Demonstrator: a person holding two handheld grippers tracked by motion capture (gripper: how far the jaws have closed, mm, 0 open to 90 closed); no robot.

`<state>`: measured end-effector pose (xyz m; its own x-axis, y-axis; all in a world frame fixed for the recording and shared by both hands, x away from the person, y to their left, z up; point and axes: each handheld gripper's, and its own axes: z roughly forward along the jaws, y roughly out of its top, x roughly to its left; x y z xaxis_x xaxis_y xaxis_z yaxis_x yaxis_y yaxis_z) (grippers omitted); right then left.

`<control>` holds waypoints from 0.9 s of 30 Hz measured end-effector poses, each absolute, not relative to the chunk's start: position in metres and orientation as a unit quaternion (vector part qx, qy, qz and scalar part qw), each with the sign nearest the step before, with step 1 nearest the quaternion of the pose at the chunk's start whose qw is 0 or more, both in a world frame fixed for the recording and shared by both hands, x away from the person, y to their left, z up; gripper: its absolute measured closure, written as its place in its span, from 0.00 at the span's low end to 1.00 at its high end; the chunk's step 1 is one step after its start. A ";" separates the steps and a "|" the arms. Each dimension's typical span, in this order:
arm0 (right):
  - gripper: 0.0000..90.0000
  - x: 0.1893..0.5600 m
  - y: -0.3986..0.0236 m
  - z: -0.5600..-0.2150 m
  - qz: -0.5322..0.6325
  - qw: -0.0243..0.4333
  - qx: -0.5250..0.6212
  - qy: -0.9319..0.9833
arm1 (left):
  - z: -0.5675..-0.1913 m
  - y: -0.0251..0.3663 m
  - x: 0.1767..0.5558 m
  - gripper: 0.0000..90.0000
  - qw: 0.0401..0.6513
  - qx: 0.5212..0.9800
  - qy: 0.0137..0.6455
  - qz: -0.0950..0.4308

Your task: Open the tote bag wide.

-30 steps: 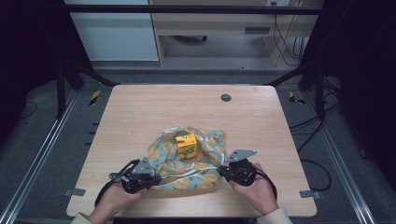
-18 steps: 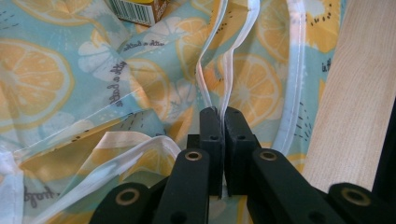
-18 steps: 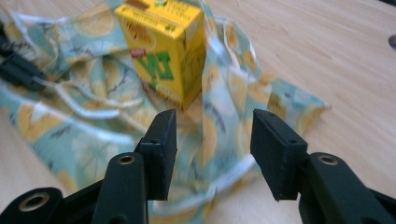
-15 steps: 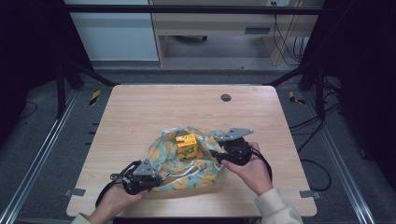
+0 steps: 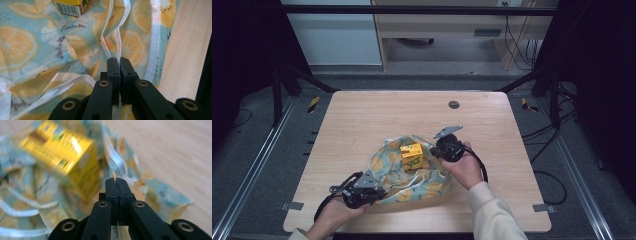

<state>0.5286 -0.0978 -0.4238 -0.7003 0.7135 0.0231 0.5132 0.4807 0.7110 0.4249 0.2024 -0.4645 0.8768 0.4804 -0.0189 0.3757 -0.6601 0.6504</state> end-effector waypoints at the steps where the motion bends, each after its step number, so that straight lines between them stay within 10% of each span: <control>1: 1.00 0.532 -0.099 -0.421 0.363 0.140 0.365 0.846 | -0.464 0.202 0.425 0.98 0.340 0.907 0.235 0.078; 12: 1.00 0.571 -0.110 -0.388 0.404 0.177 0.392 0.808 | -0.456 0.189 0.434 0.97 0.373 0.890 0.245 0.096; 27: 1.00 0.585 -0.116 -0.439 0.376 0.144 0.431 0.808 | -0.468 0.194 0.436 0.99 0.339 0.903 0.248 0.090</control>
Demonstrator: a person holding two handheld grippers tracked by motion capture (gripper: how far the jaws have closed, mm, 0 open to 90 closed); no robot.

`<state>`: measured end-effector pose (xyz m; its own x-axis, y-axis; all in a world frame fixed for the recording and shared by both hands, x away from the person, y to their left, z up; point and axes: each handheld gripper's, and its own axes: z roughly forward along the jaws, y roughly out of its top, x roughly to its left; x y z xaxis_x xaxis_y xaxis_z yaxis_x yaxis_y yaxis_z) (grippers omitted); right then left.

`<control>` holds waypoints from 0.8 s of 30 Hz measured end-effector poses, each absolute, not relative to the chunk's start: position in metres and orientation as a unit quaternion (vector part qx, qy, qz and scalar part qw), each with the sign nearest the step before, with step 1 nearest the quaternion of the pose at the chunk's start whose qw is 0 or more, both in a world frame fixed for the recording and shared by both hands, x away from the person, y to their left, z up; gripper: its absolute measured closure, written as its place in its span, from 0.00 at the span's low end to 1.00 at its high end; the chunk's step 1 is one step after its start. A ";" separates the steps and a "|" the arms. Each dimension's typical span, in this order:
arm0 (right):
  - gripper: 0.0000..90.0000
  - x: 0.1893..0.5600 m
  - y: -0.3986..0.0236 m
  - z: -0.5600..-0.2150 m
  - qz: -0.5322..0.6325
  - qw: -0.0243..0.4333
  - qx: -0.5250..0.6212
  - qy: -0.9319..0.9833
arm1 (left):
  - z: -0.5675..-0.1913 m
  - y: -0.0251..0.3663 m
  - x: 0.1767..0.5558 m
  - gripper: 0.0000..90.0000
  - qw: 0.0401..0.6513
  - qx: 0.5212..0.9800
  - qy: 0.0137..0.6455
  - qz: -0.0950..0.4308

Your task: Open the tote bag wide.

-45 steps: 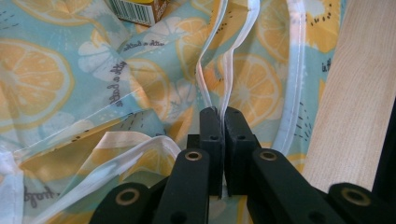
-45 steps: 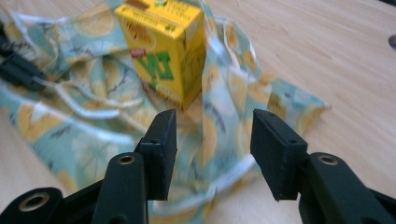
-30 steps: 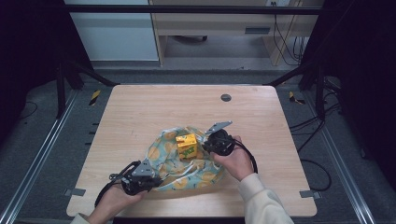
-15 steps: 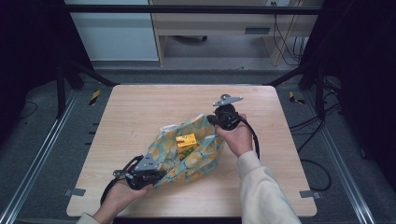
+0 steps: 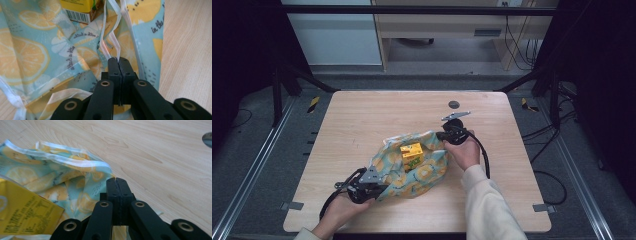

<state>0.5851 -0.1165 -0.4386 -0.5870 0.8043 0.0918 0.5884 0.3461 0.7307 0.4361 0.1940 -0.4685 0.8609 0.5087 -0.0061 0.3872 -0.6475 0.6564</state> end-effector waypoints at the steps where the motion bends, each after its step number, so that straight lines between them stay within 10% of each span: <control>1: 1.00 0.585 -0.117 -0.441 0.374 0.142 0.434 0.807 | -0.469 0.194 0.436 0.99 0.339 0.904 0.247 0.088; 15: 0.94 0.582 -0.114 -0.449 0.336 0.157 0.412 0.832 | -0.472 0.194 0.432 0.98 0.328 0.910 0.239 0.081; 24: 0.62 0.577 -0.117 -0.440 0.355 0.167 0.428 0.814 | -0.471 0.196 0.432 0.89 0.340 0.902 0.244 0.105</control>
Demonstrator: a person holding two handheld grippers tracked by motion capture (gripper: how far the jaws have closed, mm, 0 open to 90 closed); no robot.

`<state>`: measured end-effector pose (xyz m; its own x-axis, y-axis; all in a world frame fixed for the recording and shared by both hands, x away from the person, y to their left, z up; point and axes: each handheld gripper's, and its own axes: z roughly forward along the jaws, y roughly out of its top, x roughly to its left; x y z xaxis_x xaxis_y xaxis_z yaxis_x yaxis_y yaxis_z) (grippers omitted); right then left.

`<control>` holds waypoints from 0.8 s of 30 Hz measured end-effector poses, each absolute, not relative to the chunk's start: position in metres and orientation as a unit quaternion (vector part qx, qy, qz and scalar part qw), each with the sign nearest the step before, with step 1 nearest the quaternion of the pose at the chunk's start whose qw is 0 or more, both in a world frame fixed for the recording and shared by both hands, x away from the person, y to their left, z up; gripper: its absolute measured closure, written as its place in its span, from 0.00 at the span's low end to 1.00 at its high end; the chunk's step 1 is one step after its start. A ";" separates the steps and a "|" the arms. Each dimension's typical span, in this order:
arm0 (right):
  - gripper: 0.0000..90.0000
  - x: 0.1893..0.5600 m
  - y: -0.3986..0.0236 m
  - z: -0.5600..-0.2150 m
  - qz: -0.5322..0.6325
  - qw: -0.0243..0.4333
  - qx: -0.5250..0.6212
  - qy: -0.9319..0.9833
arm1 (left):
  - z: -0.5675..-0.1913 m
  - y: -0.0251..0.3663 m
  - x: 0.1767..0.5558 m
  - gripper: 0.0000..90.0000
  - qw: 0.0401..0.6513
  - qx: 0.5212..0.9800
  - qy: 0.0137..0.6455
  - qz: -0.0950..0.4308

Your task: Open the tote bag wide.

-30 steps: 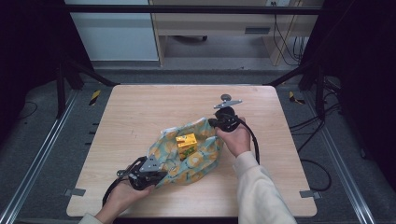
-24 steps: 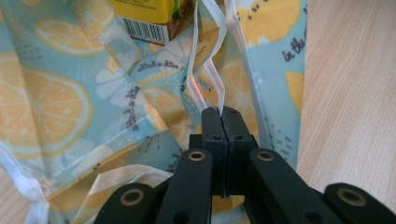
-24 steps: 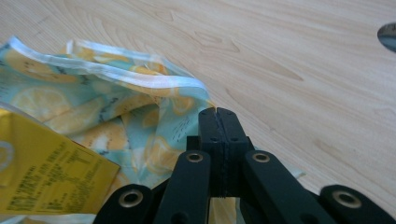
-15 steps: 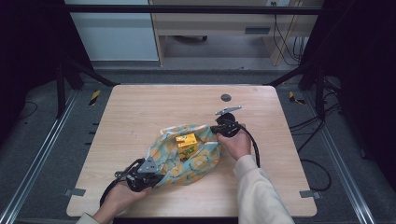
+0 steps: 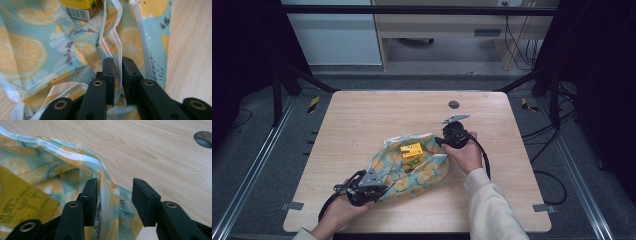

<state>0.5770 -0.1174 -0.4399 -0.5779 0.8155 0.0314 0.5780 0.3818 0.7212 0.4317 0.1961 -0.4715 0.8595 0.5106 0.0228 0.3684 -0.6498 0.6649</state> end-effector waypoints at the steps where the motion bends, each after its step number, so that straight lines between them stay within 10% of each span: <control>1: 0.59 0.576 -0.117 -0.438 0.359 0.166 0.428 0.812 | -0.471 0.196 0.432 0.87 0.342 0.901 0.245 0.107; 12: 0.31 0.564 -0.122 -0.423 0.360 0.157 0.425 0.815 | -0.469 0.198 0.431 0.62 0.360 0.887 0.257 0.133; 24: 0.23 0.514 -0.138 -0.387 0.406 0.172 0.404 0.801 | -0.444 0.209 0.423 0.56 0.391 0.871 0.257 0.149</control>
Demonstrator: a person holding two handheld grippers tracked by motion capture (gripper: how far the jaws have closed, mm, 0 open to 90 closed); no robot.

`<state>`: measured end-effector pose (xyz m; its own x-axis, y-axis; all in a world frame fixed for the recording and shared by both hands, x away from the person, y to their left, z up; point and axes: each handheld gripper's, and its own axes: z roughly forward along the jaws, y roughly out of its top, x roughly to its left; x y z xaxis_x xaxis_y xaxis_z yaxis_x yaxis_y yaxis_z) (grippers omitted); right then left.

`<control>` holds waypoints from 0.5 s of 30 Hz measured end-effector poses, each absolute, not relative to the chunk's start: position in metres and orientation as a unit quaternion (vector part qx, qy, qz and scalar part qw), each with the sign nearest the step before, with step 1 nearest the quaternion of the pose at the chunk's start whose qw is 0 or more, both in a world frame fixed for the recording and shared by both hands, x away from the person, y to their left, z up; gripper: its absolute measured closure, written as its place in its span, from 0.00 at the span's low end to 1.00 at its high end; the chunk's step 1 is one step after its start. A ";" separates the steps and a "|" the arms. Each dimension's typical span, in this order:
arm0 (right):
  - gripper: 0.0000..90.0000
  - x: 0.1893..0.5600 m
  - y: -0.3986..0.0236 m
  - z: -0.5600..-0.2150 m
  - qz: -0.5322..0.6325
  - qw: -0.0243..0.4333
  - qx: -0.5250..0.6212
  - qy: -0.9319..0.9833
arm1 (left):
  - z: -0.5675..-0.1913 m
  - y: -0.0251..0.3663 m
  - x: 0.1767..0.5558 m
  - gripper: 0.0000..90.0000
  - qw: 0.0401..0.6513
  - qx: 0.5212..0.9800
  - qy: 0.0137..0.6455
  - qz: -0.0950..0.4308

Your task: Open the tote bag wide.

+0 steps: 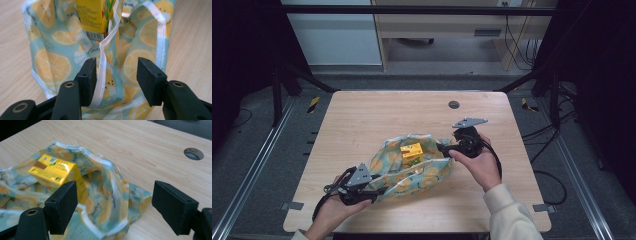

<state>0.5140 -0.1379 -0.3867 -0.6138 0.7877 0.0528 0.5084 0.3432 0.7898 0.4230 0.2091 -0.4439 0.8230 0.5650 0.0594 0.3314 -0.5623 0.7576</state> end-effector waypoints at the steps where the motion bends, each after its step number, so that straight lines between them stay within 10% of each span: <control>1: 0.24 0.508 -0.140 -0.386 0.410 0.173 0.403 0.800 | -0.441 0.210 0.423 0.56 0.392 0.871 0.256 0.151; 15: 0.30 0.456 -0.154 -0.421 0.411 0.164 0.387 0.809 | -0.419 0.217 0.421 0.51 0.393 0.871 0.254 0.149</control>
